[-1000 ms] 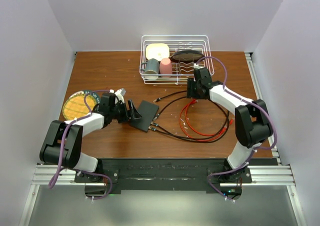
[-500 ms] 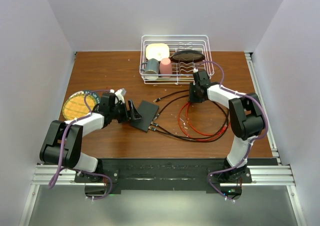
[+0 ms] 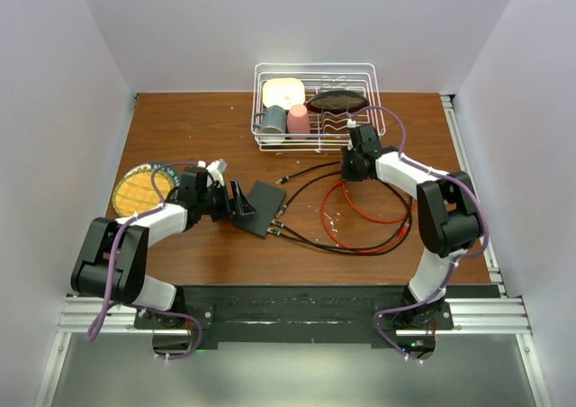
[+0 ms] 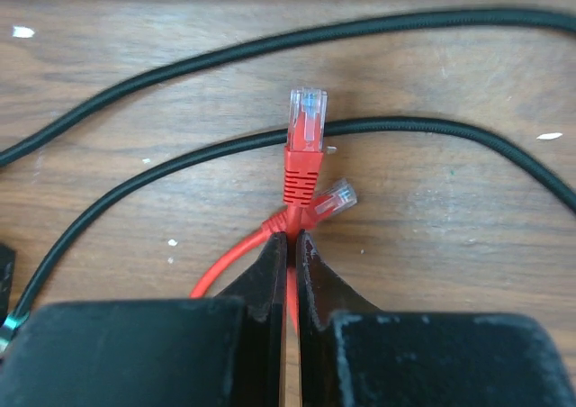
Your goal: Insert the plug into the switch port
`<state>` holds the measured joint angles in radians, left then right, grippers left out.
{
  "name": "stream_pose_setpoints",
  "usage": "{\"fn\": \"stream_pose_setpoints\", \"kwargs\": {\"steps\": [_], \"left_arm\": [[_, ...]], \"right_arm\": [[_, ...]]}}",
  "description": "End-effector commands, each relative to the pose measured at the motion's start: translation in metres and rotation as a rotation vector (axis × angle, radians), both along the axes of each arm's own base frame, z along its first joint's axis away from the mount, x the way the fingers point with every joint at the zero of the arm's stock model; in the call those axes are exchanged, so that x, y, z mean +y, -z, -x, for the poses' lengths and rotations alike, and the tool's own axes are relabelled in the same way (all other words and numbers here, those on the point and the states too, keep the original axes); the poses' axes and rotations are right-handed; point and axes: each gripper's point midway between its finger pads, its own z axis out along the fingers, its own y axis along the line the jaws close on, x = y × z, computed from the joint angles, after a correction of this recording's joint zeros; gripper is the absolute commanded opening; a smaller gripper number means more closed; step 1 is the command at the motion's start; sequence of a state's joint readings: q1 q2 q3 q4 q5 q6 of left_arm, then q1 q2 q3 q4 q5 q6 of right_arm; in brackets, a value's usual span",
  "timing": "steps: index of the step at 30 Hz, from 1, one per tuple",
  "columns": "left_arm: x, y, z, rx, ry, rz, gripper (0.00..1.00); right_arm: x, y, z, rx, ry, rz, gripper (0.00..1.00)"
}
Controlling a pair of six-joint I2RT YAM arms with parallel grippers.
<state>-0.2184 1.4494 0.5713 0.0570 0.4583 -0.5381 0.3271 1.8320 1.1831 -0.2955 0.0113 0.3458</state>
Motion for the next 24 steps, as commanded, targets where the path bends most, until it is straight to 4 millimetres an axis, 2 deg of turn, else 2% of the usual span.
{"fn": "stream_pose_setpoints", "kwargs": {"steps": [1,2,3,7,11,12,14,15,19,21,22,24], "left_arm": [[-0.002,-0.025,-0.012,-0.079,-0.005,0.007,0.78],[-0.004,-0.03,-0.013,-0.088,-0.008,0.022,0.79],[-0.005,-0.041,-0.017,-0.127,-0.009,0.038,0.79],[-0.015,-0.074,-0.025,-0.229,0.009,0.117,0.79],[-0.028,-0.106,-0.033,-0.298,0.041,0.205,0.77],[-0.03,-0.11,-0.036,-0.31,0.045,0.217,0.76],[-0.036,-0.12,-0.042,-0.322,0.06,0.248,0.74],[-0.038,-0.123,-0.044,-0.326,0.065,0.258,0.73],[-0.047,-0.141,-0.055,-0.356,0.076,0.281,0.71],[-0.052,-0.141,-0.059,-0.346,0.08,0.281,0.7],[-0.055,-0.147,-0.062,-0.357,0.086,0.284,0.69],[-0.061,-0.142,-0.064,-0.338,0.094,0.28,0.68]], "right_arm": [[0.015,-0.064,-0.01,-0.163,-0.101,-0.061,0.0],[0.018,-0.067,-0.008,-0.176,-0.126,-0.07,0.0],[0.022,-0.078,-0.008,-0.209,-0.139,-0.085,0.0],[0.052,-0.096,0.006,-0.263,-0.259,-0.153,0.0],[0.083,-0.106,0.026,-0.29,-0.384,-0.202,0.0],[0.098,-0.11,0.034,-0.301,-0.434,-0.222,0.0],[0.112,-0.114,0.045,-0.319,-0.482,-0.237,0.0],[0.125,-0.117,0.053,-0.329,-0.523,-0.259,0.0],[0.142,-0.126,0.067,-0.347,-0.564,-0.293,0.0],[0.149,-0.13,0.071,-0.353,-0.581,-0.312,0.0],[0.152,-0.132,0.073,-0.353,-0.584,-0.324,0.0],[0.157,-0.137,0.076,-0.364,-0.596,-0.334,0.0]]}}
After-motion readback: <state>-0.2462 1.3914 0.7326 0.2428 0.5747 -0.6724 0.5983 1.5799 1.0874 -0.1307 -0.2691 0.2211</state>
